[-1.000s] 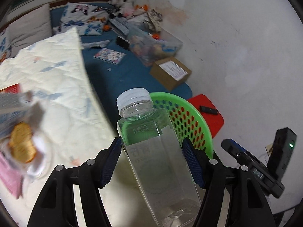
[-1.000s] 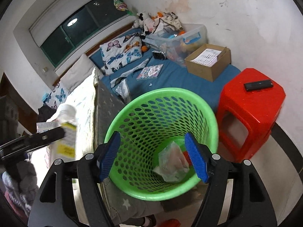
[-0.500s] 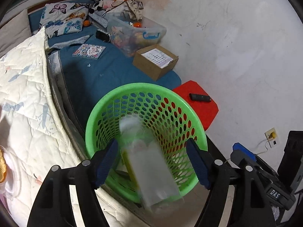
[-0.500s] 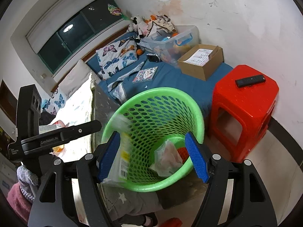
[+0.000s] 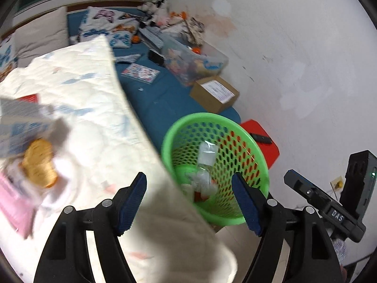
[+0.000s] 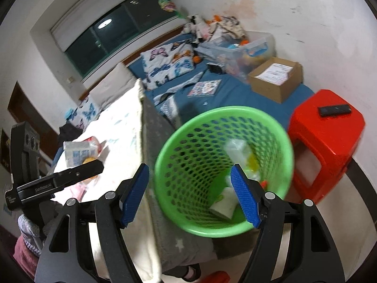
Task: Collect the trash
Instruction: 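Move both tools back over the mattress toward remaining trash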
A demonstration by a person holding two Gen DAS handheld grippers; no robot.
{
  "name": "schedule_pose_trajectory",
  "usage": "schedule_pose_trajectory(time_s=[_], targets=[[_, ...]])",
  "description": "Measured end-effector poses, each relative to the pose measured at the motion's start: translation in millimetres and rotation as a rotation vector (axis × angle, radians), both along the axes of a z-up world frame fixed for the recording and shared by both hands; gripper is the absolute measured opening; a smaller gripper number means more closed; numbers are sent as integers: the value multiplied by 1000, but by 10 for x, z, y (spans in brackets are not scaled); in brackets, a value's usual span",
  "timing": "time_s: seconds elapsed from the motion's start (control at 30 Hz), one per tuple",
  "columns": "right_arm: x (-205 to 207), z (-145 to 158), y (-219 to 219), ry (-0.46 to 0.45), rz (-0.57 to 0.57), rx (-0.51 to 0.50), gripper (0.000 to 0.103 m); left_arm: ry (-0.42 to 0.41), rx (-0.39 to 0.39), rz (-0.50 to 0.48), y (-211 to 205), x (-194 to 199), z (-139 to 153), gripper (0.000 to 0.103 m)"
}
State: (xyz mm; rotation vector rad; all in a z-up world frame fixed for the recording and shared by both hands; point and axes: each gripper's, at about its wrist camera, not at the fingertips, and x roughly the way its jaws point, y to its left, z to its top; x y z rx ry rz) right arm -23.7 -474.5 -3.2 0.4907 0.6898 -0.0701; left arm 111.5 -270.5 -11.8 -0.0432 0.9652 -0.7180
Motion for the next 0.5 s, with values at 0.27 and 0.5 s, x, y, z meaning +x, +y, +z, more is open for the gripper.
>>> schedule_pose_trajectory(time_s=[0.27, 0.5], targets=[[302, 80, 382, -8, 103, -12, 73, -56, 16, 163, 768, -40, 76, 72], [531, 114, 662, -17, 180, -16, 76, -86, 40, 287, 1338, -25, 77, 72]])
